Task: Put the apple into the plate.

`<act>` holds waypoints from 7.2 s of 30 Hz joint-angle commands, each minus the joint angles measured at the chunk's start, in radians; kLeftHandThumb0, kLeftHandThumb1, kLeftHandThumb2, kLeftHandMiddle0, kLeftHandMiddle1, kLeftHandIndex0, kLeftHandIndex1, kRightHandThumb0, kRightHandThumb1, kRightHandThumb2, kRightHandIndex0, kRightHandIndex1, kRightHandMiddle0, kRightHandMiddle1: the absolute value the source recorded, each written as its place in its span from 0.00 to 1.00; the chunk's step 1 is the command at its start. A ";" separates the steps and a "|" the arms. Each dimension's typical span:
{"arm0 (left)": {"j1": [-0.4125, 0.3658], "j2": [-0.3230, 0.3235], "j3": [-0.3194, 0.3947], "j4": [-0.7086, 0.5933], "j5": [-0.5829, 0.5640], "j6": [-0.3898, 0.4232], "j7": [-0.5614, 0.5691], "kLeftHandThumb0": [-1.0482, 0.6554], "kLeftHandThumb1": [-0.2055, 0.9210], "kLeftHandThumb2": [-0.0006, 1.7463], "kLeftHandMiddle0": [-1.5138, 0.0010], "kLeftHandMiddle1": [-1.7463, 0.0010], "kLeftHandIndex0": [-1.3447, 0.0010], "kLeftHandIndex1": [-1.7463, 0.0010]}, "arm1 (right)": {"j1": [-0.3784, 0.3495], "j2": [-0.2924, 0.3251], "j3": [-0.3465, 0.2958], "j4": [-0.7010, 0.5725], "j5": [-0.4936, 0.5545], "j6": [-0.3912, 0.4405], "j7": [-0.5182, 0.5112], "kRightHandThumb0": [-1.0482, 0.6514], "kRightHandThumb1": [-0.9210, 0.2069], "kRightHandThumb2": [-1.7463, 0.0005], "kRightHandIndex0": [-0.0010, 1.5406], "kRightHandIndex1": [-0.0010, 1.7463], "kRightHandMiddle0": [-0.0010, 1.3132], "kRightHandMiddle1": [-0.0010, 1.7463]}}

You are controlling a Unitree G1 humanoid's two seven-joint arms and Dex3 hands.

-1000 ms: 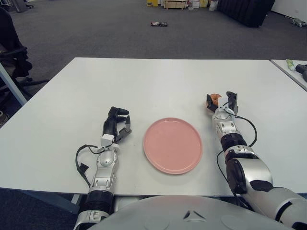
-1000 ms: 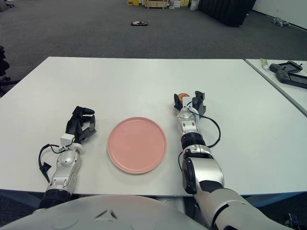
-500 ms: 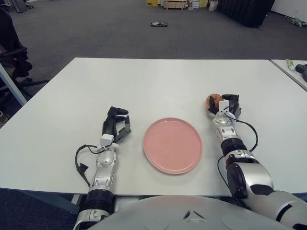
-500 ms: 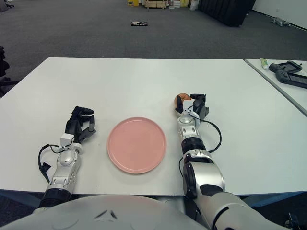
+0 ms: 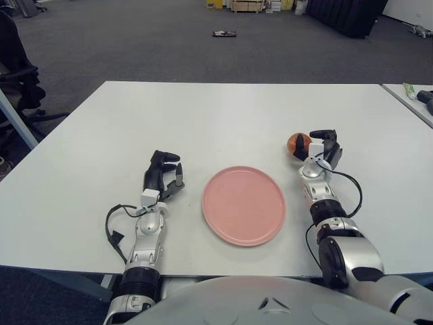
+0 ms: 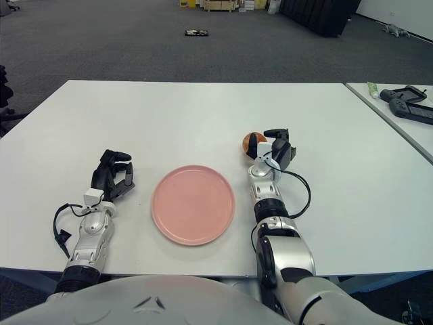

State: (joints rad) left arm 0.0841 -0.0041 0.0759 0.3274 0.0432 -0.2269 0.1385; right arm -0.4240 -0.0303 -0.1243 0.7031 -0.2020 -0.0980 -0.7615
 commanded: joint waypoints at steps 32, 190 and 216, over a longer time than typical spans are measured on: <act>0.017 -0.007 0.022 0.043 -0.021 0.012 0.006 0.39 0.77 0.50 0.59 0.00 0.74 0.00 | -0.111 -0.096 0.137 0.061 -0.121 -0.054 0.228 0.33 0.42 0.39 0.27 1.00 0.22 0.93; 0.020 -0.005 0.075 0.088 -0.077 -0.052 -0.023 0.38 0.72 0.55 0.60 0.00 0.71 0.00 | -0.256 -0.145 0.110 0.604 -0.068 0.119 0.140 0.61 0.83 0.06 0.59 0.91 0.50 1.00; 0.024 -0.001 0.069 0.090 -0.054 -0.059 -0.008 0.38 0.72 0.55 0.58 0.00 0.71 0.00 | -0.243 -0.120 0.100 0.543 -0.050 -0.023 0.017 0.61 0.89 0.00 0.60 0.96 0.52 1.00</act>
State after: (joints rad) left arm 0.0827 -0.0019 0.1471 0.3741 -0.0215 -0.3117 0.1208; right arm -0.6714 -0.1681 -0.0307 1.2651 -0.2564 -0.1067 -0.7347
